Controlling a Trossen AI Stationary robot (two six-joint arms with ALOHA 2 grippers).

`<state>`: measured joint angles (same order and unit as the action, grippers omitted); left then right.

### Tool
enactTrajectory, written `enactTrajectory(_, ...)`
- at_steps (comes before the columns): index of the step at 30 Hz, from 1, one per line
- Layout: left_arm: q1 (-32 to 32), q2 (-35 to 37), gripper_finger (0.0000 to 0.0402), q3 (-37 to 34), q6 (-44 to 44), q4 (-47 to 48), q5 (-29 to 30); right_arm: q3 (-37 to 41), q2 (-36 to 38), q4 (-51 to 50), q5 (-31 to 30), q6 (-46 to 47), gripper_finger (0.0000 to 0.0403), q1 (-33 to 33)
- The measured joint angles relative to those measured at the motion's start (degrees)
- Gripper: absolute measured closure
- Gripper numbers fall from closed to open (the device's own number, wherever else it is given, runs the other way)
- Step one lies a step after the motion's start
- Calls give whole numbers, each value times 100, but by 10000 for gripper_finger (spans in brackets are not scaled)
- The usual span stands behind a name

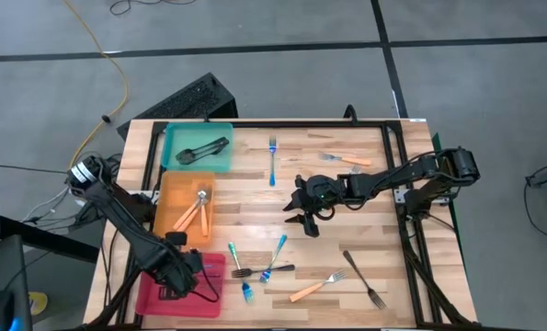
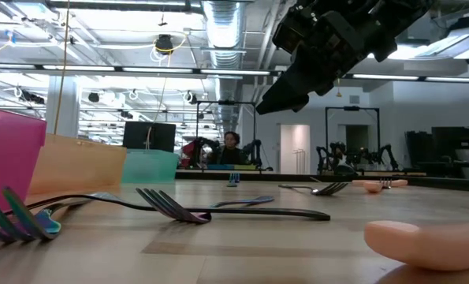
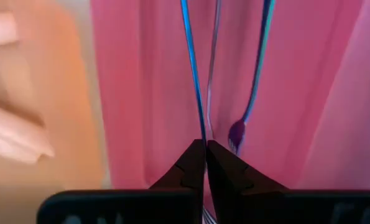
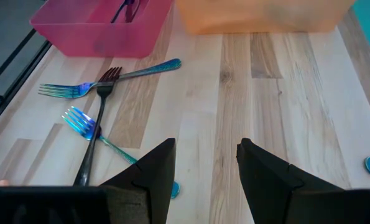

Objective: Sort silverware by color (type)
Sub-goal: Put the black fork into the blue bin

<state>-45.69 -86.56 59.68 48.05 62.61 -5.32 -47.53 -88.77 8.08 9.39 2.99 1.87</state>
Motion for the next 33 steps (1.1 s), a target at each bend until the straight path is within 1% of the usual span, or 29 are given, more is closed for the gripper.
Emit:
enactTrajectory(3, 0, 0, 402, -254, -136, -427, 49, 0, 0, 1, 0, 0, 211, 0)
enactTrajectory(9, 15, 0, 402, -722, -210, -740, 146, 0, -2, 2, 0, 0, 211, 0)
enactTrajectory(15, 15, 0, 402, -1138, -337, -1508, 115, 0, -4, 2, 0, 2, 211, 0)
enactTrajectory(21, 15, 2, 401, -1358, -474, -1609, 115, -2, -4, 4, 0, 2, 211, 0)
enactTrajectory(24, 13, 2, 401, -1461, -699, -1996, 110, 0, -4, 2, 2, 2, 211, 0)
enactTrajectory(28, 15, 24, 401, -1642, -676, -2235, 52, 0, -4, 2, 1, 3, 211, 0)
enactTrajectory(33, 15, 21, 401, -1665, -617, -2220, 58, 0, -4, -11, 2, 3, 211, 0)
